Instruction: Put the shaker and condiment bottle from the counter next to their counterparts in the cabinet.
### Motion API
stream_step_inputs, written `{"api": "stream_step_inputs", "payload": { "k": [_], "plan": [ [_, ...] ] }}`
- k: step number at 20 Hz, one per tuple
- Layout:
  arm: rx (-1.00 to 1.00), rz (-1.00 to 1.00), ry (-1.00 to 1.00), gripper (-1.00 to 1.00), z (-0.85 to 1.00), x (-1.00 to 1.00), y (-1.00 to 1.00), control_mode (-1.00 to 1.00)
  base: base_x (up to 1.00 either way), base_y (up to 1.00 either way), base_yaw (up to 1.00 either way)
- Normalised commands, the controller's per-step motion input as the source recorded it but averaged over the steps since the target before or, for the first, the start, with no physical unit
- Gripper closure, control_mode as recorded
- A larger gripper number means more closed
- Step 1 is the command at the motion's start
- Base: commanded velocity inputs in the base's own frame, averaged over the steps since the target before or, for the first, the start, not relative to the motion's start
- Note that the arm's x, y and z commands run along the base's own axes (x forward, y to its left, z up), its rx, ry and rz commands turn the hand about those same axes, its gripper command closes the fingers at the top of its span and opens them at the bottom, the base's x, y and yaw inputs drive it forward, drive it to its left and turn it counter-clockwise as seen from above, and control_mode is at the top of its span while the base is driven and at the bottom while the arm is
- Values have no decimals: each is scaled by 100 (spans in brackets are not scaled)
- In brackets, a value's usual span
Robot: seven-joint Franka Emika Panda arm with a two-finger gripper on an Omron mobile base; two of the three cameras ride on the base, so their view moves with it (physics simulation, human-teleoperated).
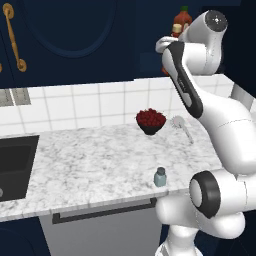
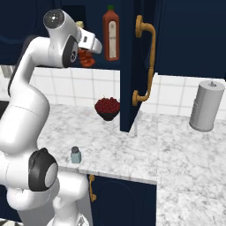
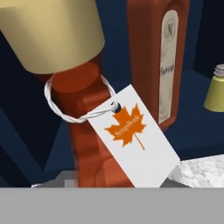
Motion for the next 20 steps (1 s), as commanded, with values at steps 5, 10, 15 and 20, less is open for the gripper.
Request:
{"api": "stream_step_inputs", "payload": {
  "k": [5, 10, 15, 20],
  "plan": [
    [0, 0, 0, 100, 0, 23, 0, -100, 0, 0, 0],
    [0, 0, 0, 100, 0, 31, 0, -100, 0, 0, 0],
    [2, 0, 0, 100, 0, 43, -3, -100, 0, 0, 0],
    [6, 0, 0, 100, 0, 45, -13, -100, 0, 0, 0]
  ]
}}
